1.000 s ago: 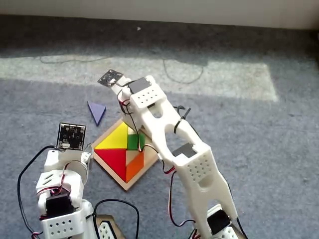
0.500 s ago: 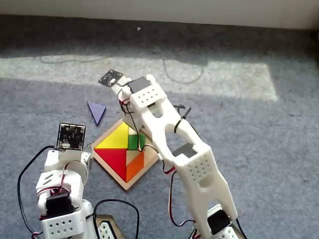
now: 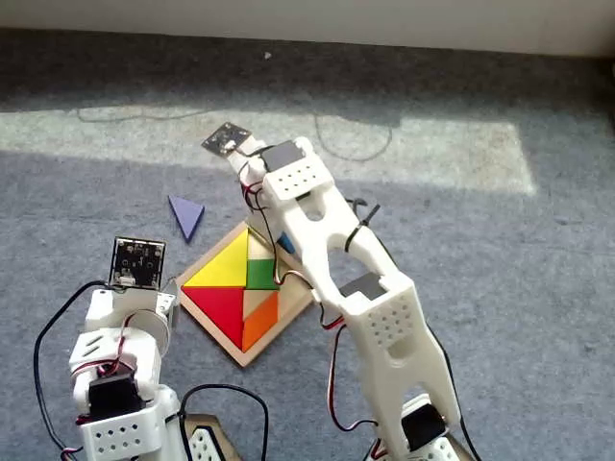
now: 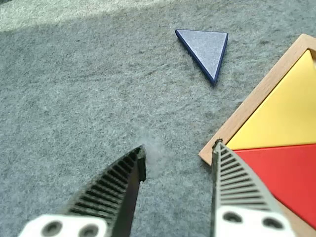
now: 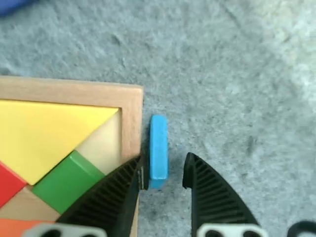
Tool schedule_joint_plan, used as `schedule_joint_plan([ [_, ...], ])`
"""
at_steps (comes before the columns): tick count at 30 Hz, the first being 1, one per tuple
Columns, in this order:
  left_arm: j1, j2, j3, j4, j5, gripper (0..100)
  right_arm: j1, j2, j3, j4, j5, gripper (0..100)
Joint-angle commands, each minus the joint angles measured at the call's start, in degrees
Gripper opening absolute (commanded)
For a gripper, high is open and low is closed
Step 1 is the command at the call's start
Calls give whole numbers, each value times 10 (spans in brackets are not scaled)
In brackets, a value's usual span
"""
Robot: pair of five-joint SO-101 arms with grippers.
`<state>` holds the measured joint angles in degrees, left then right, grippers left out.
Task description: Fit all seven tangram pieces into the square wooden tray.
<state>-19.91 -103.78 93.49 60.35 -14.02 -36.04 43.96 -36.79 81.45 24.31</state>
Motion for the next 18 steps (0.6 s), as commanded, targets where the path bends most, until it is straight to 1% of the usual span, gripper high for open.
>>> schedule_joint_plan([
  [1, -4, -7, -9, 1, 2, 230, 7, -45, -23, -8, 32, 81],
  [6, -4, -7, -9, 1, 2, 230, 7, -46, 0, -10, 36, 72],
  [9, -4, -7, -9, 1, 2, 230, 8, -51, 1, -8, 36, 7],
  [10, -4, -7, -9, 1, 2, 230, 8, -51, 1, -5, 36, 4],
  [12, -4, -7, -9, 1, 2, 230, 8, -52, -4, 21, 36, 7],
  [18, -4, -7, -9, 1, 2, 230, 7, -51, -92, 90, 32, 7],
])
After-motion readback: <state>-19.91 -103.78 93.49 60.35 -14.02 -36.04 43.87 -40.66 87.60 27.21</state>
